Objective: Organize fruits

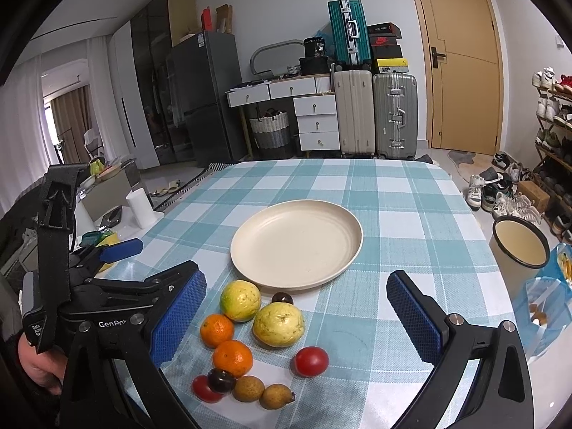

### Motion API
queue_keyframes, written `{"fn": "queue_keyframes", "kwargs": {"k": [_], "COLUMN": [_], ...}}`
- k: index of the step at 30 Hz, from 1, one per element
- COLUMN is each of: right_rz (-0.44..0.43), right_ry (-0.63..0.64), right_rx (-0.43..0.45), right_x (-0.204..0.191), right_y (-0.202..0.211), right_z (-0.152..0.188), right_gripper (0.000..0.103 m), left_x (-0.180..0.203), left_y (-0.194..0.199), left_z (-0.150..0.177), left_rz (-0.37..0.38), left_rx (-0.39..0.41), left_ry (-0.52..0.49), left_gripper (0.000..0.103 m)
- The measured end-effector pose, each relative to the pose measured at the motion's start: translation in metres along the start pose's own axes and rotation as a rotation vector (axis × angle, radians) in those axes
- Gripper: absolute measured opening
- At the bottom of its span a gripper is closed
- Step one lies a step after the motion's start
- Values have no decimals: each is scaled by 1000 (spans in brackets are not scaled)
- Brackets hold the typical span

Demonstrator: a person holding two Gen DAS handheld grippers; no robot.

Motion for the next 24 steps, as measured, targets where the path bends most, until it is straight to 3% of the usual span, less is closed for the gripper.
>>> {"fn": "queue_keyframes", "kwargs": {"k": [12, 24], "right_rz": [-16, -68], "right_ry": [-14, -46], "right_rx": [-29, -133], "right_x": [2, 8], "right_y": [-12, -45], "right_z": [9, 30], "right_gripper": [103, 103], "left_x": [-5, -27], "left_y": [-7, -25], "left_z": [4, 15], "left_rz": [0, -8], "left_rx": [-11, -5], "left_ry": [13, 35], "left_gripper": [102, 102]}}
Point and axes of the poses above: each gripper's, at about its wrist camera, not at the fingertips, and y roughly against the way its jaws point, x to its right, z to its underside, the point moved 5 cm from there along -y, roughly the way its jaws point, and after that the axes turned 2 degrees about -z, right-handed, at the moved point
